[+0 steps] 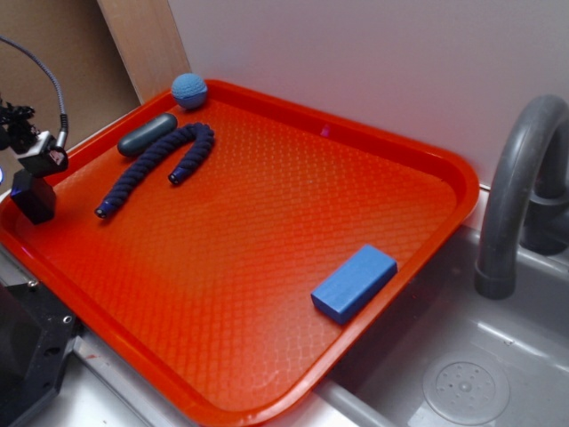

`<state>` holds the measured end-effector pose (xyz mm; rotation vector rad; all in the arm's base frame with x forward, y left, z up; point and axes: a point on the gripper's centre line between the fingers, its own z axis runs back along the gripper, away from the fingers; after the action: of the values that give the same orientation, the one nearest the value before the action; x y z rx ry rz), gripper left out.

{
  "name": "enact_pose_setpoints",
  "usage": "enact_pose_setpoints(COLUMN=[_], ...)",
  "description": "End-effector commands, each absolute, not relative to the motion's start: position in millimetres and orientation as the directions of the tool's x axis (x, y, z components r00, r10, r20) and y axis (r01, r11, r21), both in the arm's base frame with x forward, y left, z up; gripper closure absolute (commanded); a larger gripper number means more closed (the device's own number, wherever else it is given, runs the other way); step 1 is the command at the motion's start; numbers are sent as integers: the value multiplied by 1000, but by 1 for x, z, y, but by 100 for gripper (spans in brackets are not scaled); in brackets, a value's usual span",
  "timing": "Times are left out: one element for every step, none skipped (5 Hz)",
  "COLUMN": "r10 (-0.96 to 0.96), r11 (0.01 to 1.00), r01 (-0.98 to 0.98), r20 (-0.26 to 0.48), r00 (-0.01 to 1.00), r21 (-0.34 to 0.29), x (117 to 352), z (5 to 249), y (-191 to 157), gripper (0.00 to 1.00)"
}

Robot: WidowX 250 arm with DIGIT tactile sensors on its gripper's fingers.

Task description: Grab the black box.

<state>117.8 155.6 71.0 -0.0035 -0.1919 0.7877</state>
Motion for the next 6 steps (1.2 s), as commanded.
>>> enact_pose_setpoints(r10=[715,719,711,654,449,238], r11=[689,679,686,739,880,970], r01=[-725,-733,-726,-672,-474,-240], r20=[175,171,167,187,286,338], r00=[677,673,683,733,846,911], r21=[-12,27,48,50,21,-36], x=[108,115,120,128,160,187], z=[54,42,38,51,101,154], y=[170,166,166,160,116,63], gripper=[7,100,100,100,100,100])
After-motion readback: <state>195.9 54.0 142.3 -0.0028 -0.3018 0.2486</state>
